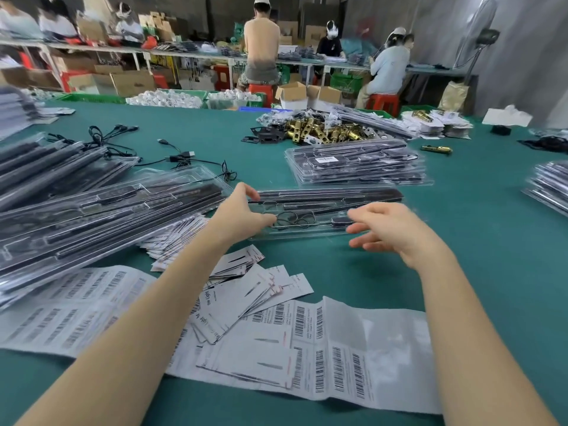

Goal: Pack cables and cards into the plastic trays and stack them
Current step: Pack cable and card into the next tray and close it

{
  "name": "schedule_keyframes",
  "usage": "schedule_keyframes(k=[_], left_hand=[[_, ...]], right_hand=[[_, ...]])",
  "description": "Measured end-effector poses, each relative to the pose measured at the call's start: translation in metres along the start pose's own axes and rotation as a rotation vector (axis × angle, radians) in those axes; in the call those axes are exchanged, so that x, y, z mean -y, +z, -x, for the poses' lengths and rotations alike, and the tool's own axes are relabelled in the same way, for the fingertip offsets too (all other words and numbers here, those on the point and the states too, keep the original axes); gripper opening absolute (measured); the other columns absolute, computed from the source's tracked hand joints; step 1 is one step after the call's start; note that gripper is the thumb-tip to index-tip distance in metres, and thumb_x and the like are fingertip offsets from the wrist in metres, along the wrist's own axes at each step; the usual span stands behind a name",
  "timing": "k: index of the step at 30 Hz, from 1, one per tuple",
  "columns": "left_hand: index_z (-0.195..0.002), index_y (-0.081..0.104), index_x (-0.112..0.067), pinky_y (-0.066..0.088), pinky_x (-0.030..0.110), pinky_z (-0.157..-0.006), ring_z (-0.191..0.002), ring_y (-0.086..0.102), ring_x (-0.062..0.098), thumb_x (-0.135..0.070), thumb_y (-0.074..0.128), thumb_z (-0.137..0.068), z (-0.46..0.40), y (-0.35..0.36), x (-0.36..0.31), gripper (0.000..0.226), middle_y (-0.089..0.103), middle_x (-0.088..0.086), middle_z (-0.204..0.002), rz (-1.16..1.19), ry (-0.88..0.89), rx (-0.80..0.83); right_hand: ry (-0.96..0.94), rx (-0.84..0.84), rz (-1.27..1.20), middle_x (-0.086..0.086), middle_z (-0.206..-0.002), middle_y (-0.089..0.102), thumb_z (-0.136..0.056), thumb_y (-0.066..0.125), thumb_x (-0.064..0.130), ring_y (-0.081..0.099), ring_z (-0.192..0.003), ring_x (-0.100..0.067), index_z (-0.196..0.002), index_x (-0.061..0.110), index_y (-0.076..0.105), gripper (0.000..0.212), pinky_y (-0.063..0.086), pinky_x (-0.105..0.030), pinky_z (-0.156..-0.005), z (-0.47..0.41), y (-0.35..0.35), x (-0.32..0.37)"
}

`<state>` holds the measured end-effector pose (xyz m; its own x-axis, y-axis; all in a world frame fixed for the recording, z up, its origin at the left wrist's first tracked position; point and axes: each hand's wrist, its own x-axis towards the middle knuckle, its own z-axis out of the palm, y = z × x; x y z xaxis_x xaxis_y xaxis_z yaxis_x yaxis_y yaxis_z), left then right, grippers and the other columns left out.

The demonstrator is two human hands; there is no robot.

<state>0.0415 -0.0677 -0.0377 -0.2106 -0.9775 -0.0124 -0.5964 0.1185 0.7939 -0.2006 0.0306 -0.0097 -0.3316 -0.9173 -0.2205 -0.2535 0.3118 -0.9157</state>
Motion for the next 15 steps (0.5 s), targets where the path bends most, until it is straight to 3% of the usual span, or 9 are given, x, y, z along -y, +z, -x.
schedule_keyframes(k=[3, 5, 7, 8, 10, 12, 15], left_hand=[[-0.110, 0.050, -0.020, 0.035, 0.029, -0.080, -0.089, 0.050, 0.010, -0.039, 0.075, -0.085, -0.001, -0.004, 0.001, 0.040, 0.048, 0.006, -0.119, -0.218, 0.092, -0.140], [-0.110, 0.055, -0.017, 0.035, 0.030, -0.086, -0.110, 0.049, 0.022, -0.038, 0.071, -0.088, 0.003, -0.002, -0.001, 0.034, 0.049, 0.008, -0.126, -0.417, 0.178, -0.188], [-0.106, 0.058, -0.018, 0.038, 0.030, -0.090, -0.112, 0.051, 0.020, -0.036, 0.068, -0.091, 0.007, -0.002, -0.010, 0.025, 0.056, 0.003, -0.120, -0.472, 0.322, -0.198], [-0.101, 0.060, -0.020, 0.043, 0.028, -0.089, -0.100, 0.056, 0.013, -0.036, 0.068, -0.091, 0.010, -0.004, -0.017, 0.020, 0.061, -0.001, -0.112, -0.421, 0.387, -0.127], [-0.092, 0.066, -0.025, 0.052, 0.029, -0.083, -0.078, 0.059, 0.002, -0.042, 0.070, -0.090, 0.019, -0.009, -0.035, 0.017, 0.067, -0.011, -0.092, -0.298, 0.432, 0.208], [-0.090, 0.072, -0.034, 0.052, 0.028, -0.078, -0.074, 0.059, 0.001, -0.054, 0.069, -0.087, 0.032, -0.006, -0.052, 0.020, 0.067, -0.017, -0.082, -0.323, 0.433, 0.571], [-0.093, 0.075, -0.043, 0.048, 0.027, -0.075, -0.076, 0.057, -0.002, -0.062, 0.068, -0.085, 0.048, 0.013, -0.064, 0.022, 0.067, -0.025, -0.081, -0.432, 0.459, 0.829]], right_hand=[[-0.035, 0.187, 0.297, 0.000, -0.089, 0.077, -0.094, 0.068, 0.034, 0.076, -0.071, -0.016, -0.102, 0.017, 0.069, 0.019, 0.052, -0.019, -0.052, 0.006, 0.016, 0.008], [-0.038, 0.343, 0.474, 0.004, -0.086, 0.078, -0.094, 0.068, 0.036, 0.076, -0.074, -0.012, -0.099, 0.017, 0.071, 0.021, 0.051, -0.018, -0.055, 0.010, 0.024, 0.014], [-0.027, 0.477, 0.618, 0.009, -0.086, 0.078, -0.091, 0.069, 0.042, 0.075, -0.076, -0.007, -0.097, 0.020, 0.074, 0.024, 0.050, -0.019, -0.061, 0.014, 0.028, 0.021], [-0.019, 0.525, 0.680, 0.011, -0.087, 0.078, -0.089, 0.070, 0.045, 0.074, -0.077, -0.005, -0.096, 0.021, 0.075, 0.025, 0.048, -0.019, -0.063, 0.016, 0.028, 0.023], [-0.018, 0.550, 0.743, 0.013, -0.087, 0.078, -0.089, 0.070, 0.044, 0.074, -0.077, -0.004, -0.096, 0.024, 0.077, 0.023, 0.045, -0.020, -0.064, 0.016, 0.027, 0.022], [-0.046, 0.458, 0.719, 0.013, -0.083, 0.077, -0.094, 0.063, 0.036, 0.074, -0.075, -0.007, -0.097, 0.026, 0.075, 0.016, 0.045, -0.020, -0.060, 0.012, 0.025, 0.018], [-0.081, 0.280, 0.627, 0.010, -0.080, 0.077, -0.097, 0.056, 0.027, 0.071, -0.064, -0.008, -0.099, 0.024, 0.073, 0.017, 0.045, -0.020, -0.056, 0.005, 0.020, 0.013]])
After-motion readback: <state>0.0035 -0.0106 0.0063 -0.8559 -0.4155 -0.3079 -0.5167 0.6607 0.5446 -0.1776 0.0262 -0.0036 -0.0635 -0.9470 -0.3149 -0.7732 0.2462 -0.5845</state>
